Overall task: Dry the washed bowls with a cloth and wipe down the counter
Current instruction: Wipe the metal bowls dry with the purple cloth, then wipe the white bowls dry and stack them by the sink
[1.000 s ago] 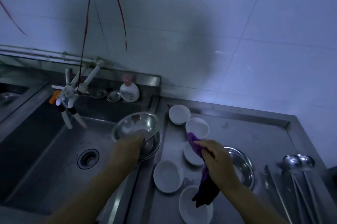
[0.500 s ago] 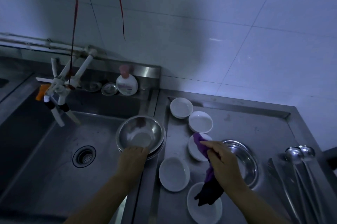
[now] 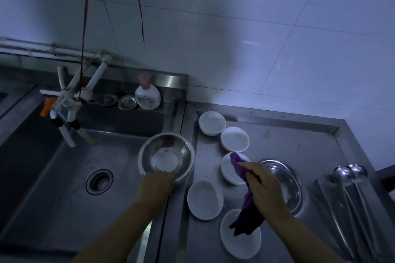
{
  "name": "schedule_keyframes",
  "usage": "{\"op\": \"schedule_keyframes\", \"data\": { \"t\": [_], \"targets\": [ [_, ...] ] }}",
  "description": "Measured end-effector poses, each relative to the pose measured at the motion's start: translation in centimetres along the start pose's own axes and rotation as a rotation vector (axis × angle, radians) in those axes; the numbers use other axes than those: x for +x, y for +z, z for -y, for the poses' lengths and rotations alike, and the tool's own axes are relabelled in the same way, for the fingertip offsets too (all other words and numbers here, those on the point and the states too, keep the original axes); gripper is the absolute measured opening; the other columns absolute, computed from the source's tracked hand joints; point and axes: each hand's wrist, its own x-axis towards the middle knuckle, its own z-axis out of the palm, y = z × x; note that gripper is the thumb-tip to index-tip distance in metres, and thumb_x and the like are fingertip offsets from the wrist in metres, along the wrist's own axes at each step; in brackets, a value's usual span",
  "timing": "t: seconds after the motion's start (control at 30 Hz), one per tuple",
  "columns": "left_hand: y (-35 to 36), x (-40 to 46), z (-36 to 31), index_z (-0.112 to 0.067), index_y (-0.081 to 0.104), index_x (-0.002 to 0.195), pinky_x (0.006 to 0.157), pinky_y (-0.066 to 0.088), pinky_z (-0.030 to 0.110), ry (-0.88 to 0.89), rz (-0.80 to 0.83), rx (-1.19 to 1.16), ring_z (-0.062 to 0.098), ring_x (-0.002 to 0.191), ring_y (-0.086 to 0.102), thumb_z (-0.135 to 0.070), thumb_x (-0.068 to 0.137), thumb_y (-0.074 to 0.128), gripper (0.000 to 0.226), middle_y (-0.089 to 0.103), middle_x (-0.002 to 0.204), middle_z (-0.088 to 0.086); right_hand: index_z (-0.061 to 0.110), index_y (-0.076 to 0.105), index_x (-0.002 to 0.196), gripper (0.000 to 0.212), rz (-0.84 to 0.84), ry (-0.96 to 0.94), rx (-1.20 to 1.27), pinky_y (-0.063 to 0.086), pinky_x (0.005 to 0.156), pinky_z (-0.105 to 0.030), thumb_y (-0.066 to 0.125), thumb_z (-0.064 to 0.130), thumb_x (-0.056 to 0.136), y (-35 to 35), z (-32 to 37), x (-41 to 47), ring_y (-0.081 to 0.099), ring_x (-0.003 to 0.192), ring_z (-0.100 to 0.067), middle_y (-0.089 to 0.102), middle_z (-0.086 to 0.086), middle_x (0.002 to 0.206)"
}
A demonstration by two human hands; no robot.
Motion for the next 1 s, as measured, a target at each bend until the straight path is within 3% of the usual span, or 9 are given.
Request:
{"op": "schedule_keyframes", "data": {
  "t": [0.17,0.3,0.43,0.53,0.6,0.7,0.83,0.93,1.0],
  "targets": [
    [0.3,0.2,-0.1,-0.018,0.058,0.048,0.039,0.036,0.017,-0.009,-0.065,-0.011,0.017,0.035,0.052,-0.024,0.05,0.089,0.033,0.053,0.042,-0.003,0.036,0.06,0.101,0.046,0.005,0.005,-0.018,0.04,0.082,-0.011,0.05,-0.007,0.09,-0.5,-0.5,-0.2,0.056,0.096,-0.001,0.059,0.02,0.099],
    [0.3,-0.4,-1.3,-0.015,0.062,0.065,0.053,0.044,0.025,-0.016,-0.183,-0.14,0.02,0.055,0.059,-0.025,0.073,0.047,0.02,0.061,0.062,-0.001,0.029,0.063,0.106,0.039,-0.01,0.024,-0.019,0.042,0.079,-0.009,0.05,-0.005,0.091,-1.0,-1.1,-0.5,0.057,0.094,-0.003,0.062,0.011,0.099],
    [1.5,-2.0,-4.7,-0.016,0.067,0.08,0.063,0.039,0.028,-0.02,-0.11,-0.331,0.022,0.068,0.062,-0.025,0.079,0.049,0.02,0.065,0.075,0.0,0.023,0.066,0.107,0.036,-0.039,0.057,-0.008,0.042,0.078,-0.01,0.051,-0.006,0.09,-1.8,-2.2,-0.5,0.058,0.091,-0.001,0.062,0.015,0.095],
    [3.2,-3.8,-7.8,-0.016,0.06,0.113,0.084,0.046,0.033,-0.401,0.195,-0.542,0.021,0.1,0.06,-0.027,0.091,0.055,0.025,0.063,0.109,0.002,0.025,0.065,0.106,0.038,-0.035,0.067,0.008,0.043,0.08,-0.017,0.051,-0.007,0.09,-2.5,-3.3,-0.7,0.059,0.092,-0.008,0.064,0.009,0.096],
    [4.0,-4.4,-9.2,-0.016,0.052,0.108,0.077,0.045,0.034,-0.648,0.269,-0.662,0.024,0.099,0.059,-0.029,0.091,0.056,0.022,0.06,0.109,0.005,0.028,0.065,0.104,0.04,-0.029,0.062,0.023,0.044,0.081,-0.018,0.052,-0.007,0.09,-3.0,-3.9,-0.7,0.059,0.092,-0.006,0.064,0.011,0.097],
    [4.5,-4.0,-10.8,-0.008,0.048,0.106,0.07,0.041,0.031,-0.797,0.302,-0.697,0.029,0.098,0.059,-0.029,0.091,0.057,0.028,0.06,0.109,0.014,0.035,0.064,0.1,0.046,-0.011,0.035,0.055,0.042,0.077,-0.008,0.052,-0.009,0.088,-3.7,-4.8,-0.7,0.059,0.089,0.001,0.064,0.017,0.095],
    [5.4,-2.5,-12.0,0.005,0.044,0.122,0.078,0.041,0.032,-0.99,0.318,-0.82,0.036,0.107,0.057,-0.027,0.092,0.057,0.045,0.057,0.12,0.023,0.039,0.063,0.097,0.052,0.032,0.01,0.072,0.041,0.077,-0.006,0.053,-0.011,0.087,-4.9,-6.3,-0.5,0.059,0.088,0.003,0.066,0.016,0.094],
    [5.9,-1.7,-12.8,0.007,0.051,0.119,0.084,0.047,0.036,-1.069,0.336,-0.834,0.035,0.106,0.058,-0.022,0.091,0.056,0.04,0.06,0.118,0.024,0.037,0.064,0.097,0.052,0.06,-0.012,0.066,0.041,0.077,-0.005,0.053,-0.013,0.085,-6.0,-7.5,-0.7,0.059,0.088,0.004,0.066,0.018,0.093],
    [5.8,-1.5,-13.5,0.006,0.055,0.113,0.077,0.047,0.032,-1.117,0.338,-0.827,0.035,0.101,0.059,-0.015,0.091,0.054,0.031,0.062,0.114,0.023,0.034,0.065,0.097,0.05,0.079,-0.026,0.061,0.041,0.078,-0.005,0.054,-0.013,0.084,-6.8,-8.2,-0.7,0.059,0.088,0.005,0.066,0.017,0.093]
  ]
}}
